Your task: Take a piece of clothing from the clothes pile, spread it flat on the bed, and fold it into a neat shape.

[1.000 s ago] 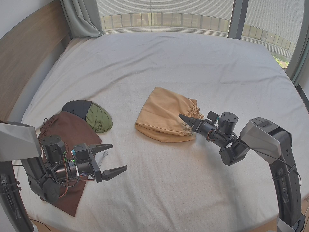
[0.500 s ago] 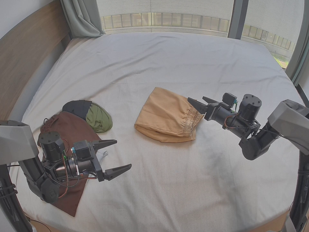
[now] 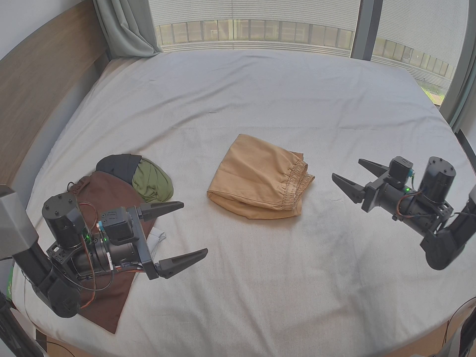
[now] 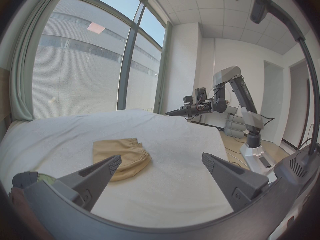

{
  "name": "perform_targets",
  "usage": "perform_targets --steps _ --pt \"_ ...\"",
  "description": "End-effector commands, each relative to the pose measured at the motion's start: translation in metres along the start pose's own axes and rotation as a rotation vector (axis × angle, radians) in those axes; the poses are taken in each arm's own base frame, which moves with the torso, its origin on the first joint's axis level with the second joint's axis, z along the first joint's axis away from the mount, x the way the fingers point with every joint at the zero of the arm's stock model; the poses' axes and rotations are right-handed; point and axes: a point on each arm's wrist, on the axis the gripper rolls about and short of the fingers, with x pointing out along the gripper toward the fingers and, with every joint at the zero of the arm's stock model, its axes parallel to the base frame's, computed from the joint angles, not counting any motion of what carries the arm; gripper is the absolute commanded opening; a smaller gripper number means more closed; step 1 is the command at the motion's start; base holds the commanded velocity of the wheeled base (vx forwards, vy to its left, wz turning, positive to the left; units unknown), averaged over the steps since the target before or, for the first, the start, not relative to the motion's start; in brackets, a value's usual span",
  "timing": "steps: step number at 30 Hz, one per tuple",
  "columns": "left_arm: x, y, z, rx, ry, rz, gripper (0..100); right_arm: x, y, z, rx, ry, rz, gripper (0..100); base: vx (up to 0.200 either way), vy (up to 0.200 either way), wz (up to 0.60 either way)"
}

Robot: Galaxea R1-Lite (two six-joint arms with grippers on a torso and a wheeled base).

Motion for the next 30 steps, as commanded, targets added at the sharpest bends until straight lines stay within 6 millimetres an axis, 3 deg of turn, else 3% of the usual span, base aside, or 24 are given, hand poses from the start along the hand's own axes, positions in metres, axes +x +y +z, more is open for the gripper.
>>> perform_targets --steps 1,7,14,18,27,30 --pt "-0.01 -0.03 0.032 0.042 -0.072 -0.047 100 -0.055 0.012 0.025 -0.041 -0.046 -0.034 100 0.0 0.0 0.0" --pt "-0.047 -0.049 0.035 0.003 -0.038 0.102 100 -0.102 0.024 0.03 -0.058 -0.058 -0.062 100 0.0 0.0 0.0" --pt "-0.081 -0.044 0.037 -0.039 -0.025 0.368 100 -0.141 0.038 0.04 -0.103 -0.122 -0.08 100 0.0 0.0 0.0" --pt "-0.086 -0.036 0.041 -0.07 -0.042 0.505 100 -0.155 0.045 0.042 -0.114 -0.153 -0.08 100 0.0 0.0 0.0" --pt "-0.097 -0.059 0.055 -0.064 -0.114 0.489 100 -0.187 0.059 0.036 -0.119 -0.166 -0.073 100 0.0 0.0 0.0" --pt "-0.1 -0.06 0.058 -0.054 -0.13 0.515 100 -0.21 0.07 0.04 -0.138 -0.205 -0.075 100 0.0 0.0 0.0"
